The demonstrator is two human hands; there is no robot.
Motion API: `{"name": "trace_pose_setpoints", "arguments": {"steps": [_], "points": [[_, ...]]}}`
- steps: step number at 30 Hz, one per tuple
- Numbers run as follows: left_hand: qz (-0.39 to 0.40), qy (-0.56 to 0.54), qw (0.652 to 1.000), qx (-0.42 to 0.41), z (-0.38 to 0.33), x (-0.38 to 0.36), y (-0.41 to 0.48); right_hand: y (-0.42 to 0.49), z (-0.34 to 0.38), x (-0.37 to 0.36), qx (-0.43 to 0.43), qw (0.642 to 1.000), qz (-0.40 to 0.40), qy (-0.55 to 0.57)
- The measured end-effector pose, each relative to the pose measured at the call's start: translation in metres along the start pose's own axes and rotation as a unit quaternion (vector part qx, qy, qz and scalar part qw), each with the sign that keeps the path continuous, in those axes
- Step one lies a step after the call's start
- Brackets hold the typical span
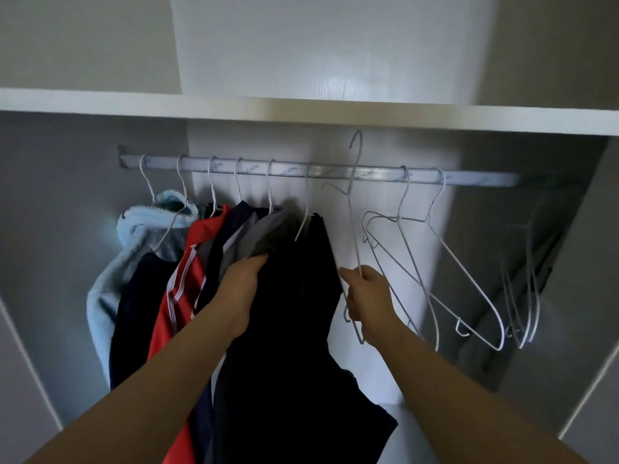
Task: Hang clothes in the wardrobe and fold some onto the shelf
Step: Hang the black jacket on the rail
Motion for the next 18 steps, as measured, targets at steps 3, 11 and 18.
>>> {"name": "trace_pose_setpoints", "arguments": {"steps": [3, 11, 18], "points": [[0.021, 0.014, 1.000, 0.001, 0.000, -0.002, 0.002, -0.010, -0.012, -0.002, -0.008, 1.000, -0.013, -0.018], [0.064, 0.077, 0.995, -0.014, -0.010, -0.005, 0.004, -0.042, -0.034, 0.005, -0.026, 0.995, -0.038, -0.090], [0.131, 0.190, 0.972, -0.051, -0.013, -0.020, 0.002, -0.089, -0.056, 0.023, -0.059, 0.982, -0.106, -0.144]]}}
Point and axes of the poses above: each hand's wrist, its own y-axis towards the middle knuckle, its own x-axis out of the back of the hand, z = x × y, the point moved 5 cm from there along y, towards the middle knuckle, and after that the axes turned 11 degrees about -y, right-handed, at the moved point
